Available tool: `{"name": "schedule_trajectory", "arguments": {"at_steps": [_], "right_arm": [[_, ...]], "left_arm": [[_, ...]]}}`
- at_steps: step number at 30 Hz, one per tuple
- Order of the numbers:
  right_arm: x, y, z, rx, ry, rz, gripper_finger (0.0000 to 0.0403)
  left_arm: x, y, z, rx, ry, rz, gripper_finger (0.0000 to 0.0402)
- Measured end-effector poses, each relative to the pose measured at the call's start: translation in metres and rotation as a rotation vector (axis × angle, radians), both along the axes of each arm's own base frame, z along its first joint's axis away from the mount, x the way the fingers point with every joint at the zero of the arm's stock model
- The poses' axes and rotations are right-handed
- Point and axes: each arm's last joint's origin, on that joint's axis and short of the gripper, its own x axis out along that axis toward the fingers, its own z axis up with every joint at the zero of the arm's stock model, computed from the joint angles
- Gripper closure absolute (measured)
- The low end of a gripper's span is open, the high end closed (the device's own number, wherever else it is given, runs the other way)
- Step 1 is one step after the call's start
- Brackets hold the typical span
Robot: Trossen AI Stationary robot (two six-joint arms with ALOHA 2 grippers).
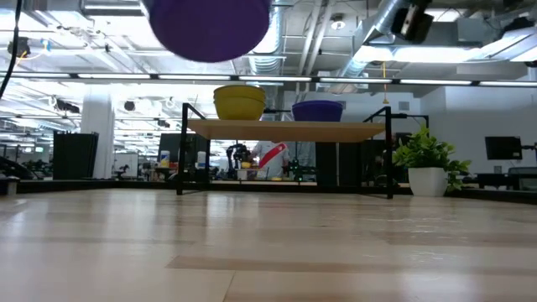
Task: Pick & Place Mini bowls
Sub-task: Stack the blue bowl on top of the blue bowls on the shelf
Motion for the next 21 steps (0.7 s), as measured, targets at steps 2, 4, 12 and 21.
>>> {"name": "schedule_trajectory", "arguments": {"at_steps": [2, 4, 12, 21], "right_arm": [[0.009, -0.001, 0.004, -0.011, 0.065, 0.031, 0.0301], [0.017, -0.003, 0.008, -0.019, 0.145, 0.064, 0.0301], [0.045, -0.013, 0.023, -0.138, 0.41, 0.065, 0.0301], [0.083, -0.032, 0.045, -0.089, 0.382, 0.113, 0.03]], "left_arm": [[0.0, 0.0, 0.001, 0.009, -0.008, -0.002, 0.0398], [0.0, 0.0, 0.001, 0.012, -0.008, -0.001, 0.0398], [-0.003, 0.002, -0.003, 0.079, 0.024, 0.019, 0.0398], [-0.007, 0.006, -0.007, 0.225, 0.046, -0.033, 0.0398]]}}
